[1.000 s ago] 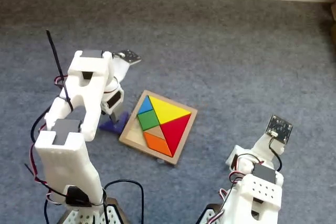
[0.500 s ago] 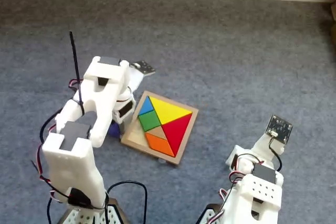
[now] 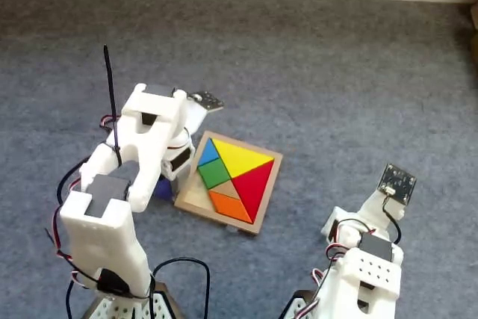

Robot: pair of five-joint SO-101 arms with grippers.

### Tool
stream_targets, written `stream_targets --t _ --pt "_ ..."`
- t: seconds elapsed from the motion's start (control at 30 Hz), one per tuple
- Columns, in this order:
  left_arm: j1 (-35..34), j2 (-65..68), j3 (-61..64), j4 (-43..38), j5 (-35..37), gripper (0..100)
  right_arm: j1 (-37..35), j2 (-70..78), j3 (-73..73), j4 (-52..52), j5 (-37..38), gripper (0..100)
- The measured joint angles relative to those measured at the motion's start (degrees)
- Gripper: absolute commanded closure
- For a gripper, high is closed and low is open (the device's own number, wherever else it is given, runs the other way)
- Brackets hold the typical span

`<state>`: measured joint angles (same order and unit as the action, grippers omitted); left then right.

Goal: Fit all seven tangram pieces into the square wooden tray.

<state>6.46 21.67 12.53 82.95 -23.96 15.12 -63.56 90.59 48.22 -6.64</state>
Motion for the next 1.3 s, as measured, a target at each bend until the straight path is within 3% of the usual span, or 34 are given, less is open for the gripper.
stream_targets --t 0.33,0.77,0.97,1.13,1.3 --pt "0.0 1.14 2.2 -0.09 0.26 79 0.0 0.0 0.0 0.0 0.0 99.2" --pt "1.23 1.14 2.73 0.26 0.26 100 0.0 0.0 0.0 0.0 0.0 99.2" --pt "1.32 0.09 1.93 2.99 0.62 99 0.0 0.0 0.0 0.0 0.0 99.2" --pt "1.58 -8.44 1.49 7.82 3.43 98 0.0 0.0 0.0 0.0 0.0 99.2" --pt "1.49 -22.59 3.78 11.78 3.43 82 0.0 0.0 0.0 0.0 0.0 99.2"
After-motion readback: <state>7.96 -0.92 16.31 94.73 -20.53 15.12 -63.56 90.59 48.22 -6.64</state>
